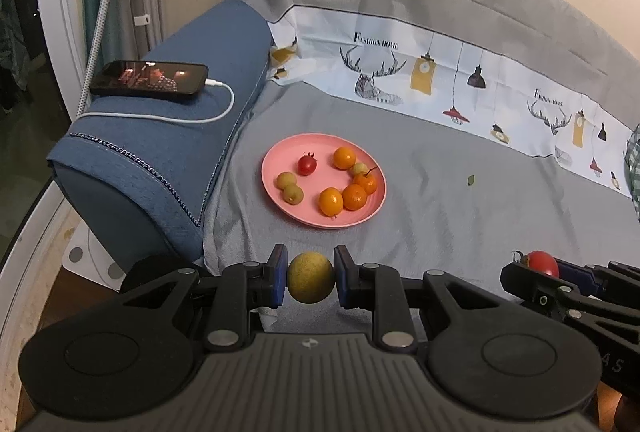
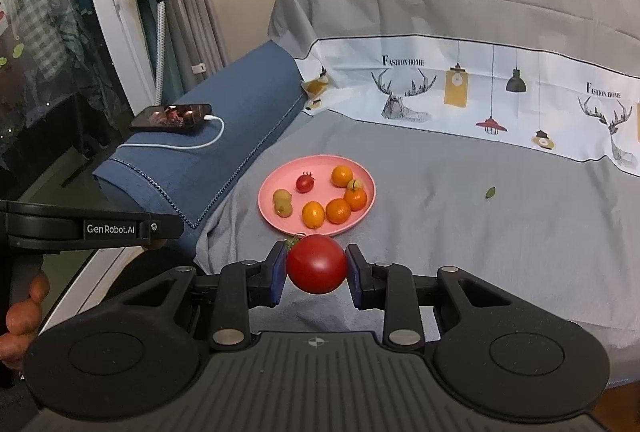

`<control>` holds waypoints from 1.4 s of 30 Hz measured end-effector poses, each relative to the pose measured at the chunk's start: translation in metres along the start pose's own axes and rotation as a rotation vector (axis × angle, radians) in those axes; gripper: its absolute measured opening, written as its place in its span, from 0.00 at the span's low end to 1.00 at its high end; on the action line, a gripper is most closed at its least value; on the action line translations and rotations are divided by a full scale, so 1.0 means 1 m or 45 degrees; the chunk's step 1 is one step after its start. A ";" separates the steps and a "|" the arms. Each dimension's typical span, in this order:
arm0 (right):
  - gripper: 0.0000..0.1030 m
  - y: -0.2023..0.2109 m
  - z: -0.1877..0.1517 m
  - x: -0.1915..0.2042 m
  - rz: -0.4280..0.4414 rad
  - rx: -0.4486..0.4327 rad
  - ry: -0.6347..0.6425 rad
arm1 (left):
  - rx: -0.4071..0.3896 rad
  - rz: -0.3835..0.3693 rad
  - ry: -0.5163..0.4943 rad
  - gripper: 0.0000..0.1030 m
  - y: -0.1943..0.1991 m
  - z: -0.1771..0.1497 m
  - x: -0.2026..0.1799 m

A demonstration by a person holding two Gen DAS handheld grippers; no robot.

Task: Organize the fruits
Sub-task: 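Carry the yellow fruit and cherry tomato over the pink plate with both tools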

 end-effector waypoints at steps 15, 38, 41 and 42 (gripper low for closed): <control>0.31 -0.056 0.010 -0.010 -0.016 0.134 0.011 | 0.139 0.005 -0.001 0.26 -0.059 0.021 0.008; 0.31 -0.207 0.068 -0.033 0.023 0.171 0.023 | 0.238 0.090 -0.074 0.26 -0.202 0.105 -0.006; 0.31 -0.228 0.072 -0.034 0.023 0.172 0.056 | 0.259 0.106 -0.079 0.26 -0.224 0.111 -0.005; 0.31 -0.234 0.072 -0.035 0.021 0.176 0.070 | 0.268 0.108 -0.079 0.26 -0.231 0.111 -0.005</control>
Point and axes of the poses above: each gripper's, at about its wrist camera, not at the fingertips, and y roughly against the way its jaws point, x to its left, z to its top, the point moved 3 cm from there along -y, roughly the way its jaws point, and after that the axes turned 2 degrees about z, right-handed, at the moved point
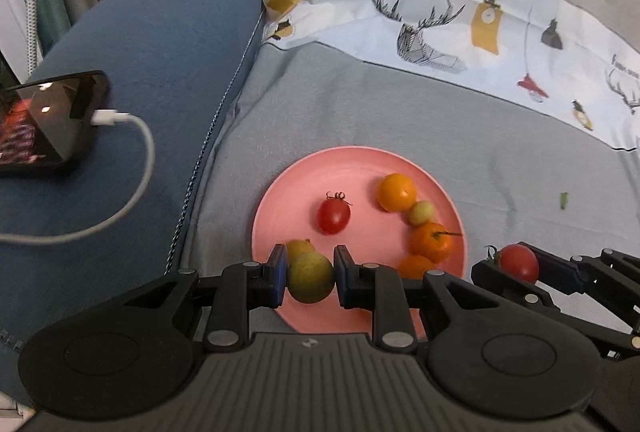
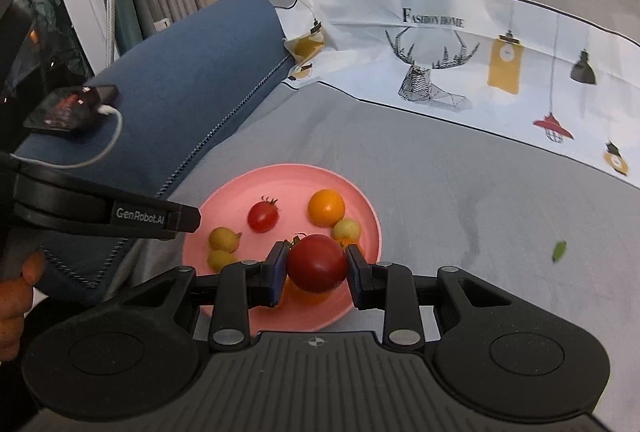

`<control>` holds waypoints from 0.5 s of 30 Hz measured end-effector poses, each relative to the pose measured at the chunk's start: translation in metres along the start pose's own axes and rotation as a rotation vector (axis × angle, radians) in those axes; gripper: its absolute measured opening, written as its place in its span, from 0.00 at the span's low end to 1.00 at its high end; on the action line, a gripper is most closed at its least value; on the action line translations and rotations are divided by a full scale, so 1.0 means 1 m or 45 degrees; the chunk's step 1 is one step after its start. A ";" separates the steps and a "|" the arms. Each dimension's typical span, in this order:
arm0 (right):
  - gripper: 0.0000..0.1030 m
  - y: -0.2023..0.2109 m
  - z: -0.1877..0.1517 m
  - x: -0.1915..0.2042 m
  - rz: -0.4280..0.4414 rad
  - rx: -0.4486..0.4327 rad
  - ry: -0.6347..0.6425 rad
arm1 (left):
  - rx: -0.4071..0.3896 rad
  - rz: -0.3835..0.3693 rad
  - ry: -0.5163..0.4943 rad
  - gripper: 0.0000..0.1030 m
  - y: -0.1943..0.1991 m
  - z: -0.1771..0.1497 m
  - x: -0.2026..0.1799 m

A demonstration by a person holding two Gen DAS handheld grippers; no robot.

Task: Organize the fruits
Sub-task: 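Carry the yellow fruit and cherry tomato over the pink plate with both tools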

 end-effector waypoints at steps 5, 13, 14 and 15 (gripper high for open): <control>0.31 -0.034 0.000 -0.008 0.000 0.047 0.051 | 0.043 0.018 -0.016 0.26 -0.033 0.006 -0.003; 0.32 -0.072 -0.001 -0.011 0.001 0.091 0.118 | 0.079 0.041 -0.043 0.29 -0.067 0.012 -0.007; 0.32 -0.074 0.000 -0.010 0.012 0.092 0.131 | 0.080 0.032 -0.044 0.36 -0.067 0.012 -0.007; 0.37 -0.075 0.002 -0.010 0.028 0.093 0.147 | 0.090 0.024 -0.040 0.67 -0.068 0.013 -0.007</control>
Point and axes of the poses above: each gripper's, at about its wrist camera, not at the fingertips, and y roughly against the way its jaws point, x to its left, z to its top, the point moved 3 cm from there along -y, roughly the way its jaws point, and after that the axes turned 2 degrees about z, right-handed, at the moved point
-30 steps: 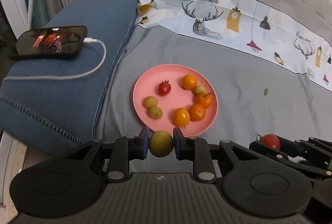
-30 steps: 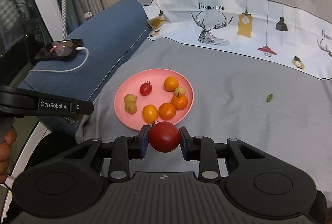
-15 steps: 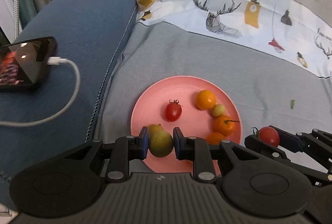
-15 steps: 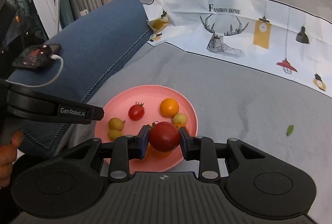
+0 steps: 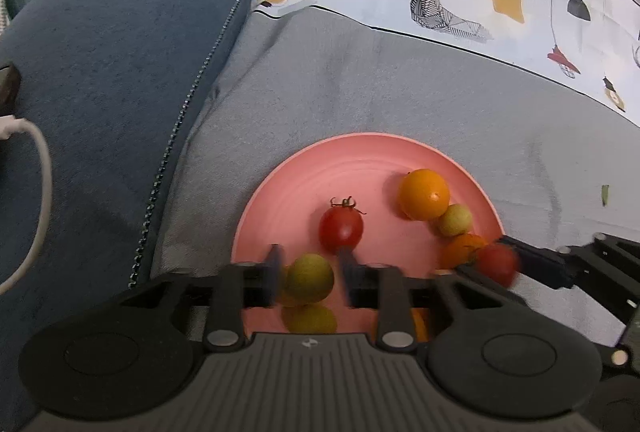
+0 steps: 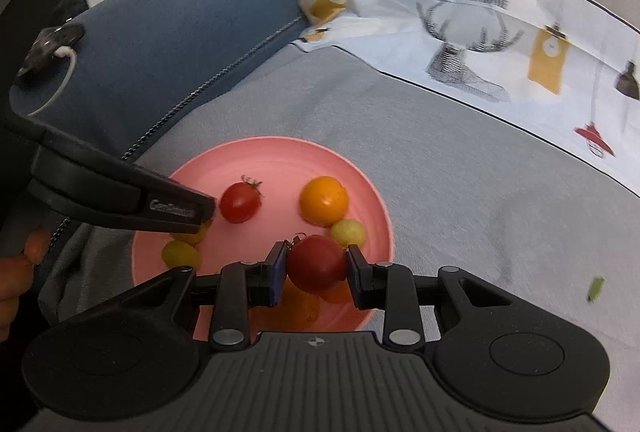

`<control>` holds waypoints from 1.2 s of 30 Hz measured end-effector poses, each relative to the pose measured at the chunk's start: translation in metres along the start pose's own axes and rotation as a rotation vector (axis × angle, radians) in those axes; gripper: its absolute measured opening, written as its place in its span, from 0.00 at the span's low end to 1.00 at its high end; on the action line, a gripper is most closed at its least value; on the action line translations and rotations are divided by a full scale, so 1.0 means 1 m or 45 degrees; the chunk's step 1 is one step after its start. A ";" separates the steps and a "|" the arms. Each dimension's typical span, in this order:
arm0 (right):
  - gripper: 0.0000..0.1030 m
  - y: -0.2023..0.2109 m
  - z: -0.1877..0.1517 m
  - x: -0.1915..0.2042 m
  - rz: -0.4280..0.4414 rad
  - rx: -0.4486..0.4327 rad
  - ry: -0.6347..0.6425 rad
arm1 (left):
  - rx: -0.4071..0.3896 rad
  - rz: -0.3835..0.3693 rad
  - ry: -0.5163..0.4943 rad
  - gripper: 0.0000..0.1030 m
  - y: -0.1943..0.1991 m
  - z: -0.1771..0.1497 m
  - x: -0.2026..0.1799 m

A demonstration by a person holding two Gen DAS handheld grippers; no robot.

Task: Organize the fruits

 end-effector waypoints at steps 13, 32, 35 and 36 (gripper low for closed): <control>0.91 0.055 -0.019 0.003 -0.030 -0.023 -0.035 | -0.041 0.041 -0.031 1.00 0.050 -0.032 0.001; 0.99 0.177 -0.085 0.043 -0.279 -0.167 -0.184 | -0.164 0.055 0.015 1.00 0.165 -0.127 0.004; 0.99 0.190 -0.090 0.047 -0.297 -0.207 -0.170 | -0.196 0.063 0.008 1.00 0.176 -0.137 0.002; 0.99 0.193 -0.092 0.049 -0.300 -0.216 -0.165 | -0.207 0.068 0.007 1.00 0.179 -0.139 0.002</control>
Point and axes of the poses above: each gripper's, at about its wrist camera, not at the fingertips, and y roughly against the way its jaws point, x to its left, z to its top, the point moved 3 cm from there along -y, roughly the way its jaws point, and after that the axes turned 2 degrees about z, right-handed, at the moved point
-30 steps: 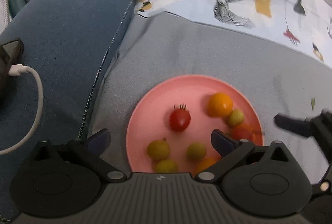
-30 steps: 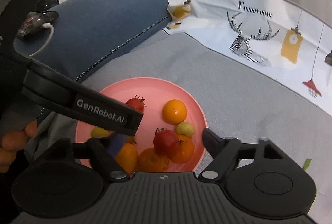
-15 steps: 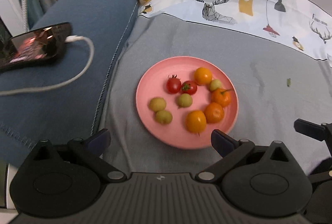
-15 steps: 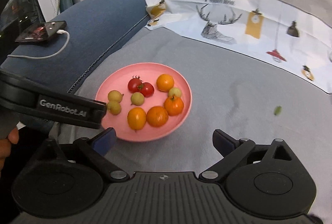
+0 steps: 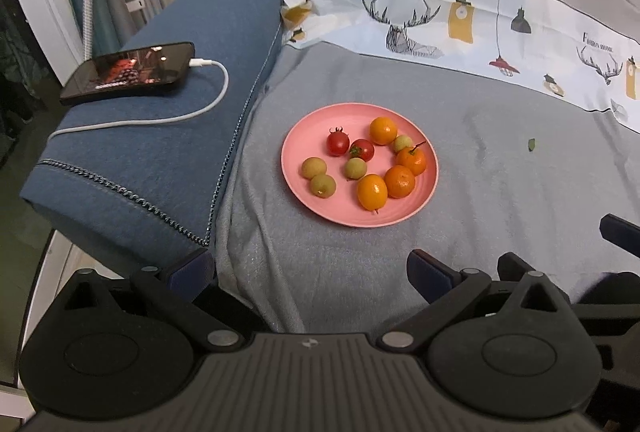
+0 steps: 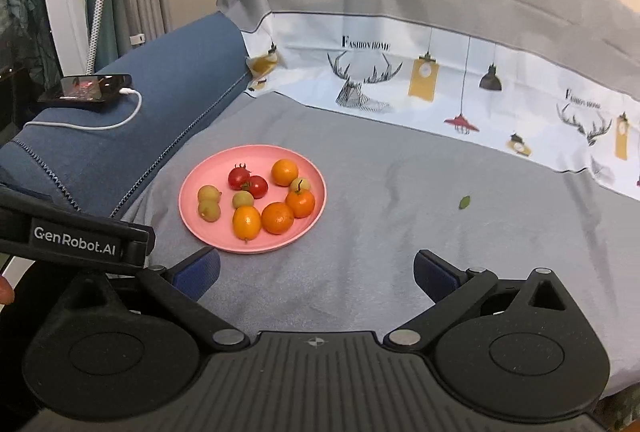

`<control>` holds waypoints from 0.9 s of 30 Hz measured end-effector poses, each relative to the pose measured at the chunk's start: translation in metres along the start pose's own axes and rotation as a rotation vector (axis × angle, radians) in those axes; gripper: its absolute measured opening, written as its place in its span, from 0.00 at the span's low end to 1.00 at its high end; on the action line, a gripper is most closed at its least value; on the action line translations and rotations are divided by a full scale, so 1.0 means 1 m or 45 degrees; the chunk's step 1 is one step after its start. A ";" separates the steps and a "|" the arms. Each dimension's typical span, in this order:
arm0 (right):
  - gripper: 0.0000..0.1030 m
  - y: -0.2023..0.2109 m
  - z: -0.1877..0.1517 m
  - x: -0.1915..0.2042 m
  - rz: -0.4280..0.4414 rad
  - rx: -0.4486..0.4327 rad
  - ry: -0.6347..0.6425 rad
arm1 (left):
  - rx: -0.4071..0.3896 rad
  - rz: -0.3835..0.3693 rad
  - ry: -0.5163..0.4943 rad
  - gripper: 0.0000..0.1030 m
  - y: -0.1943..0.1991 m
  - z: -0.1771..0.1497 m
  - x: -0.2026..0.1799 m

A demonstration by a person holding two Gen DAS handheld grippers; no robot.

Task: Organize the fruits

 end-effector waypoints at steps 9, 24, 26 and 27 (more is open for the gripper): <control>0.99 0.025 -0.005 0.001 0.007 -0.066 -0.003 | -0.060 0.031 0.011 1.00 0.022 -0.007 0.001; 0.99 0.039 -0.007 -0.002 -0.035 -0.113 -0.011 | -0.132 0.070 0.077 1.00 0.034 -0.009 0.011; 0.99 0.040 -0.007 -0.002 -0.033 -0.121 -0.012 | -0.125 0.090 0.066 1.00 0.033 -0.009 0.011; 0.99 0.040 -0.007 -0.002 -0.037 -0.123 -0.010 | -0.118 0.087 0.055 1.00 0.032 -0.010 0.011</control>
Point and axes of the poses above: each gripper's, at about its wrist camera, not at the fingertips, and y roughly against the way its jaws point, x to its left, z to its top, the point moved 3 cm from there along -y, roughly the way its jaws point, and after that the axes turned 2 degrees about z, right-handed, at the moved point
